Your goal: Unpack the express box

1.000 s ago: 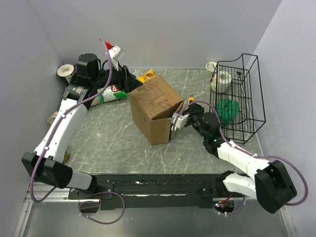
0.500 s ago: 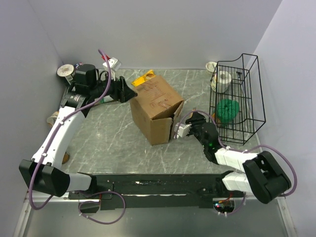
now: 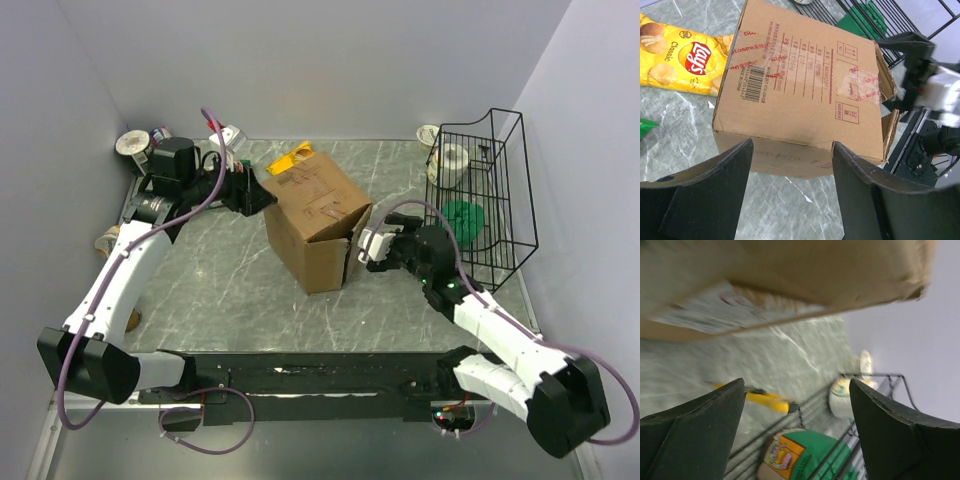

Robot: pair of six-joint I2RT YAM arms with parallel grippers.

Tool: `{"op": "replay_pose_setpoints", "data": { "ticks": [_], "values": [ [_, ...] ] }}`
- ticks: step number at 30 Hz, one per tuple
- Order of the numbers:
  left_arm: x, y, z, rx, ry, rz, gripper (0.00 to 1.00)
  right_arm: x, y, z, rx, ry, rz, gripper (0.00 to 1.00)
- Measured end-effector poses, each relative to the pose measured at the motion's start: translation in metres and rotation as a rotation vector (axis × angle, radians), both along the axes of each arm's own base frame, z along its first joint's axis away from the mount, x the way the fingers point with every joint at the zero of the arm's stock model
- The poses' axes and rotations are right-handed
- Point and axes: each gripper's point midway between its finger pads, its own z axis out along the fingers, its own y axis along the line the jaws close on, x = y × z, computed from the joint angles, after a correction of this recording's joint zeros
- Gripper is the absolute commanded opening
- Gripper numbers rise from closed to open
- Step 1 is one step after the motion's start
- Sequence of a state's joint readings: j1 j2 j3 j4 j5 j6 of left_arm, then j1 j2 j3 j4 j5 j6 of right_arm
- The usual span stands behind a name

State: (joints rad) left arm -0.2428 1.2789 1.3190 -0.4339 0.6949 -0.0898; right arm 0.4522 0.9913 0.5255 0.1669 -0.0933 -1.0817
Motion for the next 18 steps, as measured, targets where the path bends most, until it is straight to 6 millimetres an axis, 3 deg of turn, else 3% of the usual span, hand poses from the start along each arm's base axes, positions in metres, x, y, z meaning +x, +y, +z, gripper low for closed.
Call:
{"op": "replay_pose_setpoints", "data": {
  "ticks": [9,18],
  "values": [
    [0.008,-0.002,-0.005,-0.01,0.017,0.003,0.7,-0.043,0.019,0.007,0.205,0.329,0.037,1.0],
    [0.019,-0.01,0.0,-0.041,0.03,-0.023,0.72,-0.054,0.06,0.075,0.559,0.409,-0.067,1.0]
  ]
}}
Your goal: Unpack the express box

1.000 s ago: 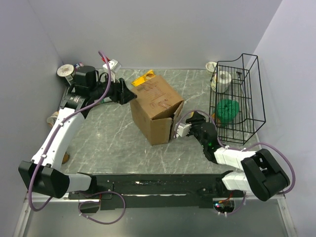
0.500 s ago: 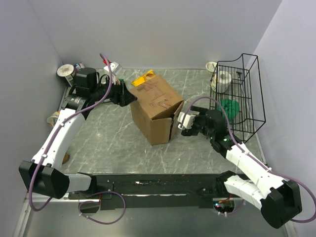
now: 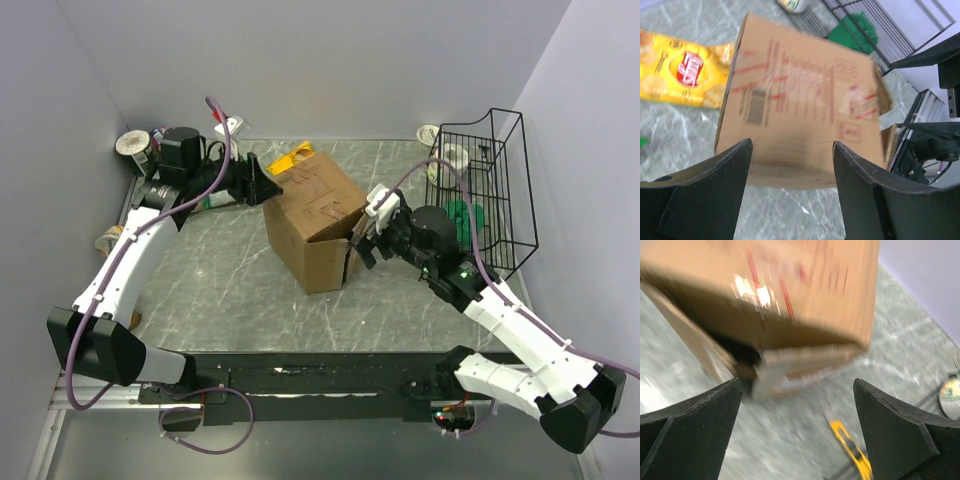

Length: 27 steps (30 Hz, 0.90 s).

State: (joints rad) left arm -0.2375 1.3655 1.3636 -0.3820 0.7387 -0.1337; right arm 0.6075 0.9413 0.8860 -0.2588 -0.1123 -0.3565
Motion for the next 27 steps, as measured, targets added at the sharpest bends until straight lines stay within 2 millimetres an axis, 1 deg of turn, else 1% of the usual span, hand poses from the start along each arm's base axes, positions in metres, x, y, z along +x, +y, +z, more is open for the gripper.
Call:
{"op": "replay_pose_setpoints", "data": {
  "ticks": [3,6,8,10,14,16,20,23,24,26,27],
  "values": [
    [0.0,-0.008,0.014,-0.006,-0.037,-0.027,0.72,0.002,0.012,0.028,0.074,-0.012,-0.03,1.0],
    [-0.005,-0.017,0.022,-0.01,-0.066,-0.059,0.72,0.012,0.017,0.052,0.127,-0.035,-0.09,1.0],
    [-0.008,-0.022,0.023,-0.012,-0.068,-0.077,0.72,0.021,0.018,0.058,0.136,-0.043,-0.124,1.0],
    [-0.009,-0.026,0.021,-0.012,-0.065,-0.088,0.72,0.028,0.017,0.052,0.119,-0.036,-0.156,1.0],
    [-0.011,-0.031,0.018,-0.006,-0.06,-0.103,0.73,0.036,0.015,0.027,0.054,0.016,-0.194,0.99],
    [-0.012,-0.031,0.016,-0.001,-0.058,-0.106,0.72,0.035,0.011,0.015,0.015,0.048,-0.208,0.99],
    [-0.012,-0.032,0.015,0.009,-0.069,-0.11,0.73,0.029,0.002,0.003,-0.04,0.091,-0.23,0.98],
    [-0.011,-0.033,0.014,0.022,-0.079,-0.108,0.72,0.025,-0.005,-0.001,-0.071,0.122,-0.242,0.92],
    [-0.01,-0.033,0.012,0.031,-0.083,-0.1,0.72,0.022,-0.007,-0.003,-0.081,0.139,-0.243,0.86],
    [-0.01,-0.031,0.005,0.046,-0.078,-0.083,0.72,0.019,-0.011,-0.009,-0.091,0.168,-0.248,0.81],
    [-0.009,-0.029,0.001,0.056,-0.073,-0.073,0.72,0.018,-0.013,-0.011,-0.094,0.182,-0.25,0.77]
  ]
}}
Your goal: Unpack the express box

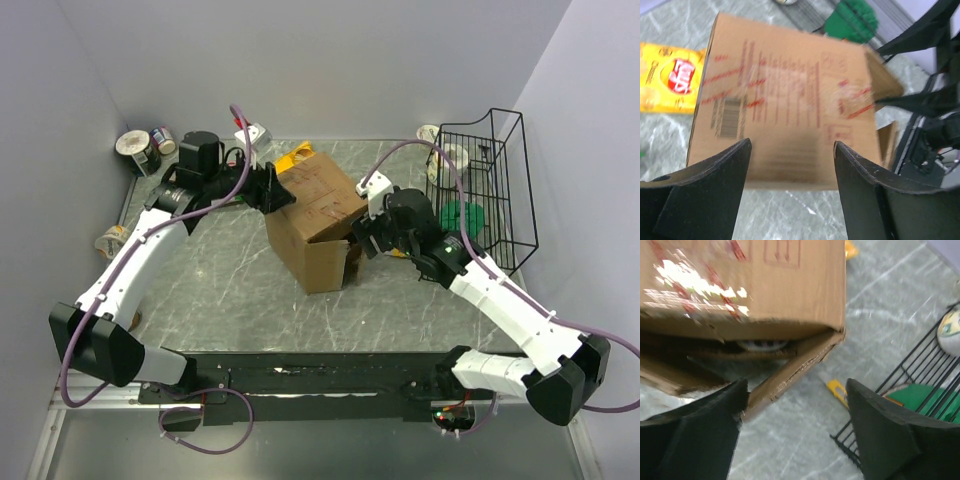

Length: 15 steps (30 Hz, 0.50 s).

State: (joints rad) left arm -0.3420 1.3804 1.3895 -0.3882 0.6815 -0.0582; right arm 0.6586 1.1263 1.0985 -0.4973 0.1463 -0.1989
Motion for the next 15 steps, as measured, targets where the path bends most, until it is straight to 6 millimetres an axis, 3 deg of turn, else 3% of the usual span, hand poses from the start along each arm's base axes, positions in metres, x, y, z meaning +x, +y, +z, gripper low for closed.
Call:
{"op": "replay_pose_setpoints", "data": {
  "ticks": [5,6,8,9,15],
  "values": [
    [0.0,0.009,-0.012,0.045,0.014,0.044,0.72,0.002,-0.012,-0.011,0.009,0.059,-0.028,0.49],
    [0.0,0.011,-0.012,0.052,0.01,0.051,0.72,0.003,-0.013,-0.013,0.011,0.068,-0.033,0.36],
    [-0.001,0.014,-0.009,0.062,-0.01,0.062,0.72,0.006,-0.016,-0.018,0.018,0.094,-0.039,0.19],
    [-0.002,0.016,-0.006,0.065,-0.025,0.07,0.72,0.008,-0.018,-0.021,0.019,0.11,-0.043,0.0],
    [-0.018,0.035,-0.016,0.061,-0.006,0.159,0.72,0.011,-0.011,-0.014,0.114,0.262,-0.007,0.0]
  ]
}}
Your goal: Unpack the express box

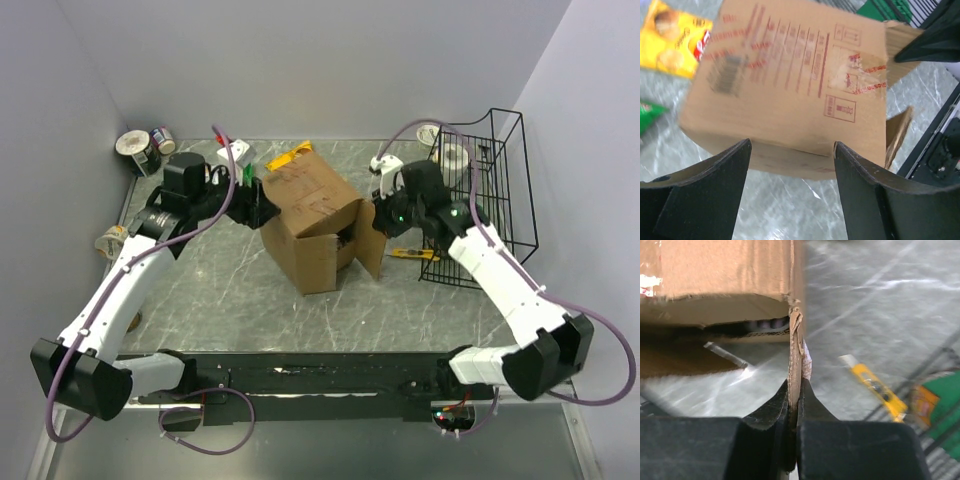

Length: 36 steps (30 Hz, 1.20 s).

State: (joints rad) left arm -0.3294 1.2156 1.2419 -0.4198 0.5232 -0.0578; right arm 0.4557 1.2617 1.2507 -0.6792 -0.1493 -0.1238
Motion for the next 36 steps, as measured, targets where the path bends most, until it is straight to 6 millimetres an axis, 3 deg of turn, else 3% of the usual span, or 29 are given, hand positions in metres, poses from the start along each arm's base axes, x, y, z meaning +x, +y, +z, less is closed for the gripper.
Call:
{"op": "replay_pose_setpoints", "data": {
  "ticks": [3,6,9,13,16,20,23,27,28,33,36],
  "values": [
    [0.001,0.01,-0.009,-0.025,0.045,0.044,0.72,-0.006,0.013,0.011,0.094,0.123,0.052,0.0],
    [0.01,0.019,-0.001,-0.057,0.032,0.09,0.74,-0.015,0.027,0.023,0.201,0.259,0.099,0.0],
    [0.013,0.024,0.018,-0.071,-0.049,0.113,0.74,-0.023,0.04,0.039,0.336,0.407,0.123,0.0],
    [0.014,0.03,0.066,-0.075,-0.198,0.126,0.74,-0.027,0.051,0.062,0.508,0.573,0.116,0.0],
    [0.016,0.033,0.1,-0.082,-0.293,0.136,0.74,-0.027,0.06,0.093,0.636,0.643,0.134,0.0],
    [0.016,0.035,0.116,-0.08,-0.338,0.14,0.74,-0.03,0.063,0.124,0.764,0.702,0.158,0.0],
    [0.019,0.032,0.117,-0.079,-0.336,0.124,0.75,-0.027,0.06,0.117,0.829,0.775,0.136,0.0],
    [0.021,0.022,0.104,-0.076,-0.29,0.063,0.93,-0.035,0.052,0.094,0.95,0.926,0.163,0.0],
    [0.021,0.02,0.1,-0.071,-0.276,0.055,0.94,-0.038,0.05,0.092,0.969,0.944,0.169,0.0],
    [0.014,0.003,0.064,-0.013,-0.214,0.018,0.99,-0.051,0.036,0.08,1.02,0.98,0.155,0.0],
    [0.006,-0.013,0.033,0.051,-0.175,-0.024,0.97,-0.048,0.036,0.048,0.987,1.032,0.033,0.0]
  ]
}}
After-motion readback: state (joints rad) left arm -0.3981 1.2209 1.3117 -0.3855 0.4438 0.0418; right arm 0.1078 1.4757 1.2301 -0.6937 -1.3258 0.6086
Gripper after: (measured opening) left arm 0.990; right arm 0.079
